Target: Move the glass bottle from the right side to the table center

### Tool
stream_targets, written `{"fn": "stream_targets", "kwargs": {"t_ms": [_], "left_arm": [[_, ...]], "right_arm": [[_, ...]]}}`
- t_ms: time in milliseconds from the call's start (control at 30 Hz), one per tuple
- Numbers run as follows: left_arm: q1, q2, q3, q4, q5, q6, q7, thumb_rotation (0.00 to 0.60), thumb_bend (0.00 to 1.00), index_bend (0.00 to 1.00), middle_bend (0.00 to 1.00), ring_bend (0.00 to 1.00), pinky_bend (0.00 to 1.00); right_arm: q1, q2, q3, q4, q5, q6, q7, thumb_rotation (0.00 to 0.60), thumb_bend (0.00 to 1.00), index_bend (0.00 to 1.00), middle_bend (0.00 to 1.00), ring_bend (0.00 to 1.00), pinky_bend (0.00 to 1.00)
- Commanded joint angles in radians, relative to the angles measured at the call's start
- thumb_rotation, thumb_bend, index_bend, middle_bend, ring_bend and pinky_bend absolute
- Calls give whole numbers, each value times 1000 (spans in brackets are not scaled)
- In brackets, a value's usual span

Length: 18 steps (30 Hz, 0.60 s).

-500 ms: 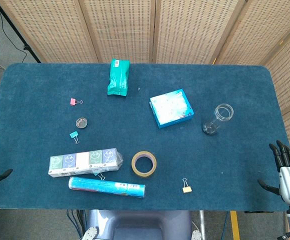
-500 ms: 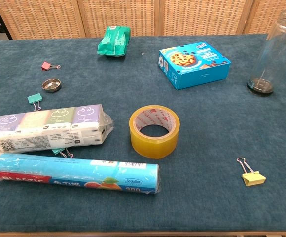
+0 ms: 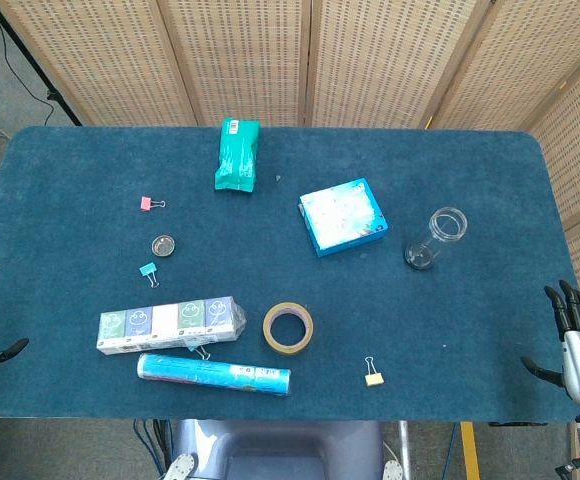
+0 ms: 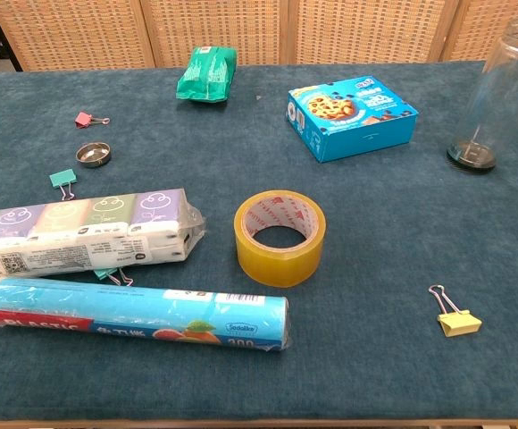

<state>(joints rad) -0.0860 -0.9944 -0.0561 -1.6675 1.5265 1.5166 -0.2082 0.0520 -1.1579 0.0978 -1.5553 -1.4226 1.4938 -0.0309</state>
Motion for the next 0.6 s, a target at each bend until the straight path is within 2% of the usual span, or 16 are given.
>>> {"fn": "stream_targets", "kwargs": {"t_ms": [33,233,367,600], "left_arm": [[-3,1,-2,2,-6,-7,-5,600,0,0,0,0,0],[-1,1,-3,-3,-3,1,-4,600,0,0,0,0,0],[4,-3,-3,-9,8,20,12,600,0,0,0,0,0],[-1,-9,-1,-8,7,9,23,600,0,0,0,0,0]], "right_arm": [[11,-23,16,26,32,-30,26,600,0,0,0,0,0],[59,-65,45,138,69,-123,162,600,0,0,0,0,0],[108,-81,67,198,80,-219,323,600,0,0,0,0,0],[197,-134,114,309,103,-339,497,600,0,0,0,0,0]]}}
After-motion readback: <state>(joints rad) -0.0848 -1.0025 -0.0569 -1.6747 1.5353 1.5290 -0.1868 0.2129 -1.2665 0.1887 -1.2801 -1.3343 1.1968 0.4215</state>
